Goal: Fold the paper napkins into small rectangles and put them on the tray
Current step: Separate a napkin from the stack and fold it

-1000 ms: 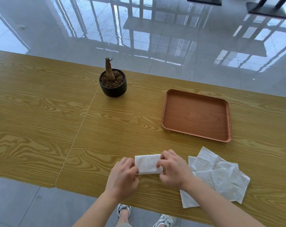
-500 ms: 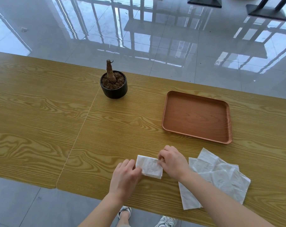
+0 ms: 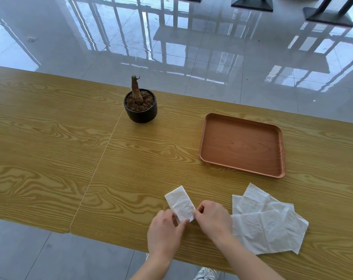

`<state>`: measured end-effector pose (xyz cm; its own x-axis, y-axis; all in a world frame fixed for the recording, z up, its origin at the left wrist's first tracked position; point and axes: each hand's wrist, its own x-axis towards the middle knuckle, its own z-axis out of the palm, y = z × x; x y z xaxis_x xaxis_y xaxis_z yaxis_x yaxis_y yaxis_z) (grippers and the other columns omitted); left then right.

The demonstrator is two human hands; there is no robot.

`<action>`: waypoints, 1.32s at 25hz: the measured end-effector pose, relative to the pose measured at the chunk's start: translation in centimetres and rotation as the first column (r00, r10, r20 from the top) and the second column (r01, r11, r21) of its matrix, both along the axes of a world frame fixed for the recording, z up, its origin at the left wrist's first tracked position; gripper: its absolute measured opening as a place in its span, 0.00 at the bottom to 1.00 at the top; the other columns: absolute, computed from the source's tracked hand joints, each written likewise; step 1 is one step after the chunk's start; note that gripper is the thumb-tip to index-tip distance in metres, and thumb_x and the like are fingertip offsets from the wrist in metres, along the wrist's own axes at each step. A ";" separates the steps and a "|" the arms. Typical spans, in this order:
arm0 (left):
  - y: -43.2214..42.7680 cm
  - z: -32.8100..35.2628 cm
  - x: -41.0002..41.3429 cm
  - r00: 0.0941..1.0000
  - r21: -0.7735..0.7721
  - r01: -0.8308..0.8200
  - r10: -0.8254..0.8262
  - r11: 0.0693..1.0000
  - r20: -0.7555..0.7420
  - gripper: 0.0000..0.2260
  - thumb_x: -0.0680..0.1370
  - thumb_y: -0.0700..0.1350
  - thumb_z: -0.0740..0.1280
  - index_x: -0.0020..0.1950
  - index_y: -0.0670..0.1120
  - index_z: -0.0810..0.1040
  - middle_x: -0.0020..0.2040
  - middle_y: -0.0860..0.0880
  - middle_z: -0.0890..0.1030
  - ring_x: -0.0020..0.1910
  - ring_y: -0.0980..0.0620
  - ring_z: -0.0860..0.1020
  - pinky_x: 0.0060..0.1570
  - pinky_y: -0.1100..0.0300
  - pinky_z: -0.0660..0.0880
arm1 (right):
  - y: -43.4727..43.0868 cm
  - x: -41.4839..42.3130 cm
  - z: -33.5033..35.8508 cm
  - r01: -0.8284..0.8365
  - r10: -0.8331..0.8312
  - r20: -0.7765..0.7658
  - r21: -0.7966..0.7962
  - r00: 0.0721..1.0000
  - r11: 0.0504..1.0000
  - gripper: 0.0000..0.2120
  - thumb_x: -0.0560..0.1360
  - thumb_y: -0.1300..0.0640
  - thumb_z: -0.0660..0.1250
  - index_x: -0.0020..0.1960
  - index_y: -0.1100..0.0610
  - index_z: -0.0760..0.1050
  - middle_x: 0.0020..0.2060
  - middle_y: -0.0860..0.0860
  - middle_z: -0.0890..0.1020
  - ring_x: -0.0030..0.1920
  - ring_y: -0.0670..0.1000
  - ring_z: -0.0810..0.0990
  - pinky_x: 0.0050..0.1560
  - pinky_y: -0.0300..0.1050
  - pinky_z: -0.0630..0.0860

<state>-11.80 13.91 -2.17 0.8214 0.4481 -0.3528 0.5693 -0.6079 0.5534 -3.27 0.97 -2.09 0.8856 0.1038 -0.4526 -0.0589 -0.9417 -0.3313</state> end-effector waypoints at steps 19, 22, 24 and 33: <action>4.1 -0.3 8.5 0.937 0.353 0.311 -0.346 0.883 0.040 0.08 0.81 0.50 0.62 0.47 0.48 0.79 0.45 0.51 0.77 0.45 0.49 0.75 0.38 0.54 0.74 | 3.9 5.5 0.2 0.240 -0.236 -0.053 0.094 0.970 0.966 0.08 0.72 0.43 0.69 0.39 0.46 0.80 0.40 0.44 0.84 0.44 0.51 0.82 0.38 0.43 0.71; 4.6 -0.2 9.9 0.930 0.381 0.325 -0.365 0.866 0.037 0.08 0.80 0.47 0.63 0.46 0.46 0.79 0.44 0.50 0.77 0.43 0.48 0.75 0.35 0.53 0.74 | 4.6 7.3 0.2 0.254 -0.251 -0.046 0.097 0.967 0.962 0.08 0.71 0.43 0.69 0.38 0.46 0.80 0.39 0.44 0.84 0.44 0.51 0.82 0.38 0.43 0.71; 4.9 0.1 10.7 0.925 0.402 0.333 -0.379 0.853 0.036 0.07 0.79 0.45 0.66 0.43 0.45 0.79 0.41 0.49 0.77 0.40 0.47 0.75 0.32 0.52 0.74 | 4.9 8.1 0.2 0.261 -0.258 -0.046 0.102 0.965 0.960 0.08 0.71 0.43 0.69 0.38 0.46 0.79 0.39 0.44 0.84 0.43 0.51 0.82 0.38 0.43 0.71; 5.6 -0.3 10.6 0.854 0.513 0.438 -0.520 0.738 0.019 0.08 0.66 0.38 0.73 0.33 0.45 0.75 0.32 0.48 0.73 0.29 0.46 0.72 0.21 0.55 0.69 | 5.1 8.6 -0.3 0.219 -0.215 -0.059 0.079 0.975 0.972 0.10 0.70 0.41 0.70 0.37 0.47 0.76 0.35 0.42 0.81 0.40 0.50 0.80 0.35 0.44 0.70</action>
